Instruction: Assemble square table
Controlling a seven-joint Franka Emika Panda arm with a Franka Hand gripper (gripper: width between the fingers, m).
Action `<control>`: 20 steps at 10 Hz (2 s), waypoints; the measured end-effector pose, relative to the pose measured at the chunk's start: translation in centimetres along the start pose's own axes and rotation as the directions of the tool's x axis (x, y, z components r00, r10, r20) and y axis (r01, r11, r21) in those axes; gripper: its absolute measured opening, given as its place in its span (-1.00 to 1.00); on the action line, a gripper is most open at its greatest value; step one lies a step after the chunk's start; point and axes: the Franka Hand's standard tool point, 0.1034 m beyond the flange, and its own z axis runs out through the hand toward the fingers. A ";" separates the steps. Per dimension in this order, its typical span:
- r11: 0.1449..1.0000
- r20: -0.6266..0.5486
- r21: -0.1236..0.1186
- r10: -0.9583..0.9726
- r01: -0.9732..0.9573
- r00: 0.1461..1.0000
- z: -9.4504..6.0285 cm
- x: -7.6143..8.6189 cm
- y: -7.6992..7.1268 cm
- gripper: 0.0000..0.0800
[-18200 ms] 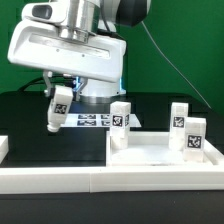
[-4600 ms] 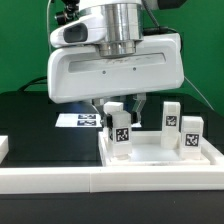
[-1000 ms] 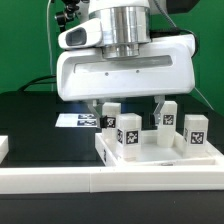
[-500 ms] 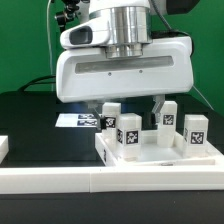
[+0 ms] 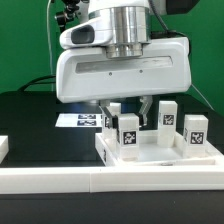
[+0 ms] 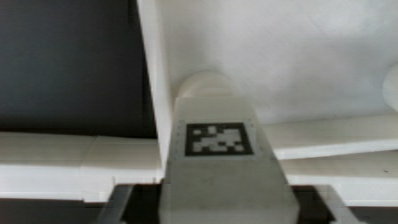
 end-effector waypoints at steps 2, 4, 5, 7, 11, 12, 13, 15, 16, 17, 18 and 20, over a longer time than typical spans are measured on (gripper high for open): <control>0.999 0.000 0.000 0.041 -0.041 0.999 0.0 0.0 0.0 -0.28; 0.980 0.000 0.001 0.198 -0.198 0.980 0.0 0.0 0.1 -0.28; 0.962 -0.005 0.003 0.272 -0.272 0.962 0.1 0.0 0.1 -0.28; 0.852 -0.043 0.013 0.524 -0.524 0.851 0.1 -0.3 0.2 -0.27; 0.518 -0.040 0.032 0.855 -0.855 0.516 0.1 -0.3 -0.1 -0.27; 0.437 -0.038 0.035 0.899 -0.899 0.436 0.1 -0.3 -0.4 -0.27; 0.371 -0.032 0.029 0.929 -0.928 0.370 0.1 -0.4 -0.7 -0.27; 0.253 -0.026 0.034 0.967 -0.967 0.252 0.2 -0.4 -0.9 -0.27; 0.187 -0.021 0.039 0.982 -0.982 0.186 0.2 -0.3 -0.9 -0.27; 0.112 -0.014 0.045 0.994 -0.993 0.111 0.2 -0.3 -0.9 -0.27; 0.050 -0.012 0.058 0.999 -0.997 0.050 0.2 -0.3 -0.9 -0.27; 0.009 -0.010 0.072 1.000 -0.997 0.009 0.2 -0.4 -1.0 -0.27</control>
Offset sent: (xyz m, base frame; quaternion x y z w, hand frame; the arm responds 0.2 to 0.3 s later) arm 0.0000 0.0000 0.0000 0.0000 0.0000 0.1938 0.9810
